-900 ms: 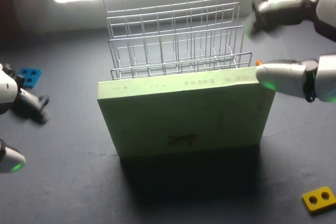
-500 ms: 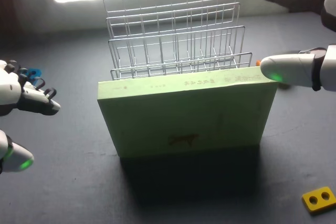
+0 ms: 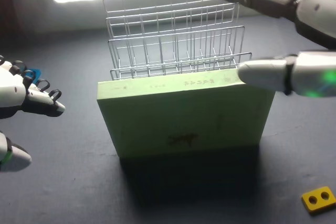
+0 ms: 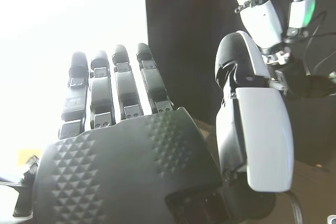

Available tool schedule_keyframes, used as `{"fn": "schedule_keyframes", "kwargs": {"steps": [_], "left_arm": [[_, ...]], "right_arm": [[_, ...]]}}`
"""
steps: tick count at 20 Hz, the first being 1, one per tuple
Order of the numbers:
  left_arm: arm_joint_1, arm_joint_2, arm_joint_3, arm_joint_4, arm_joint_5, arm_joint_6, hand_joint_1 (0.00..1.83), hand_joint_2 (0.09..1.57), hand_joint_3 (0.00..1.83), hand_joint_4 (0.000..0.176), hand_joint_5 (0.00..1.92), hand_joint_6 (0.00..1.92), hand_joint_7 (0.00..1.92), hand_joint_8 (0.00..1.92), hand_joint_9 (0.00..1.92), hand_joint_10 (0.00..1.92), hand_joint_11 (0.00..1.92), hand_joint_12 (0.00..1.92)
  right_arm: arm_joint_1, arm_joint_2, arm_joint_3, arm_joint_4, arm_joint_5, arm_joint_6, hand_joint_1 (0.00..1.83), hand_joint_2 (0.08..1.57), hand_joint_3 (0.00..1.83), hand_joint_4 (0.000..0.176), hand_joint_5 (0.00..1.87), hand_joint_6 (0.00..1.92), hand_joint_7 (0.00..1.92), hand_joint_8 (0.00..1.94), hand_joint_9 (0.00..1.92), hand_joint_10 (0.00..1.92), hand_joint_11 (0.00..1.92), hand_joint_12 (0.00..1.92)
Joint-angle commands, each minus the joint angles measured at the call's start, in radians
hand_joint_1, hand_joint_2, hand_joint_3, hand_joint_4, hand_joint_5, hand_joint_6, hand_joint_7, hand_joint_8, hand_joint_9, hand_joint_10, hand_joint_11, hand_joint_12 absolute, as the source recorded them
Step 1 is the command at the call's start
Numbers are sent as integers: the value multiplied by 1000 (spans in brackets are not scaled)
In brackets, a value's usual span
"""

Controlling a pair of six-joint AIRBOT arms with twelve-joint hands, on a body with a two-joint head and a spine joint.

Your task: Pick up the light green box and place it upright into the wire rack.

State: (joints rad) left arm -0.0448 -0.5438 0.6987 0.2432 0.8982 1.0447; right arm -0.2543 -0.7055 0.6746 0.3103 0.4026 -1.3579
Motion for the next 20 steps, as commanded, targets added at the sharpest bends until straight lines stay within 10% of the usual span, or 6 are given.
{"fn": "schedule_keyframes", "kwargs": {"steps": [1,14,15,20], "left_arm": [[-7,4,-5,21,-62,2,446,1325,7,0,119,3,115,2,124,16,0,470],[1,6,-13,20,-62,4,450,1322,0,0,126,3,140,0,160,5,0,620],[1,6,-13,20,-62,4,392,1327,0,0,151,9,152,3,171,7,0,701],[1,5,-11,20,-62,4,399,1351,10,0,157,6,164,4,175,5,0,741]], "right_arm": [[11,-15,-2,62,162,-36,77,1205,1,0,76,4,92,6,93,16,0,329],[63,-274,84,478,68,-244,248,1122,0,0,73,3,82,3,117,8,0,501],[66,-292,102,495,56,-249,753,1036,0,0,14,0,58,1,56,8,0,153],[60,-351,149,527,33,-249,1047,926,0,0,28,10,78,2,55,5,0,196]]}}
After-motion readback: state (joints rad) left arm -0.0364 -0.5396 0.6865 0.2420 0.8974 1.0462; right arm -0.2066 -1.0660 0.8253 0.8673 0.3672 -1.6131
